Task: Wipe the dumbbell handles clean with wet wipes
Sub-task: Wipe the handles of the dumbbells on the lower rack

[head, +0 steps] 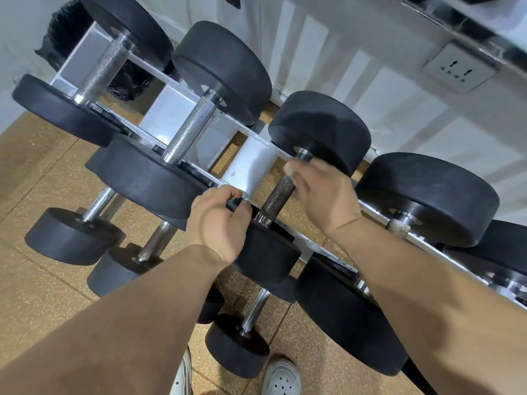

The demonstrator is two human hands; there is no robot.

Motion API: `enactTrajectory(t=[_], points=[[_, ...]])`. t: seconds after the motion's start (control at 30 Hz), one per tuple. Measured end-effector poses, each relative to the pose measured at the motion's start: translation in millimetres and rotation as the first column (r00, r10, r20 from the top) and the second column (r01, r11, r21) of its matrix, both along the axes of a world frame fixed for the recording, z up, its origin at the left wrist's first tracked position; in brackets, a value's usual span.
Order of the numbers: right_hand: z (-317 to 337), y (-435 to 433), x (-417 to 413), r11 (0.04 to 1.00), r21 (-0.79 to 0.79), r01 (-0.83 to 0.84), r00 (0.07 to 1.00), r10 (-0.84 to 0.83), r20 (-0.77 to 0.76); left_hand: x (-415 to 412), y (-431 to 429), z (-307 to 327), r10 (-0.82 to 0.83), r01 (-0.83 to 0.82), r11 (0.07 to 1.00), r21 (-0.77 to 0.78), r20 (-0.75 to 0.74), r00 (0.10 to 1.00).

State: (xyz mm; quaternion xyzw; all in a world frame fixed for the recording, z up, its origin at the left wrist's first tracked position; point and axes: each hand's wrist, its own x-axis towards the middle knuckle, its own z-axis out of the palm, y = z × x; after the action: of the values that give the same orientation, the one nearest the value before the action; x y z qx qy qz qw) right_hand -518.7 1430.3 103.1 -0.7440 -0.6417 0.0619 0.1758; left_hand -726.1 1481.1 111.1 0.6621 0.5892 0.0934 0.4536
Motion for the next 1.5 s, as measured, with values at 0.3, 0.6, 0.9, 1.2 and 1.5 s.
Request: enactTrajectory(t=[0.3,0.6,0.9,1.2,1.5], points=[[-1,-15,-19,1.000,0.002,-0.027,0.951,0.026,-0.310,0,-1,3,0.015,-0.016,0.999,0.039,0.043,0.999],[-1,-9,-34,0.980,-0.048,0.195,0.865,-0.195,-0.463,1,0,5,0.007,-0.011,0.998,0.065,0.060,0.998],[6,4,-24,0.979,0.036,0.201,0.937,-0.181,-0.298,-1,1,-4,-0.025,0.023,0.995,0.098,0.015,1.000],[12,15,-13,0.970,0.014,0.243,0.950,-0.235,-0.204,0,1,-2,-0.012,0.012,0.994,0.108,0.007,1.000],[12,7,-18,0.999,-0.054,-0.001,0.998,-0.002,-0.066,-1,1,2,-0.017,0.017,0.997,0.077,0.000,1.000]])
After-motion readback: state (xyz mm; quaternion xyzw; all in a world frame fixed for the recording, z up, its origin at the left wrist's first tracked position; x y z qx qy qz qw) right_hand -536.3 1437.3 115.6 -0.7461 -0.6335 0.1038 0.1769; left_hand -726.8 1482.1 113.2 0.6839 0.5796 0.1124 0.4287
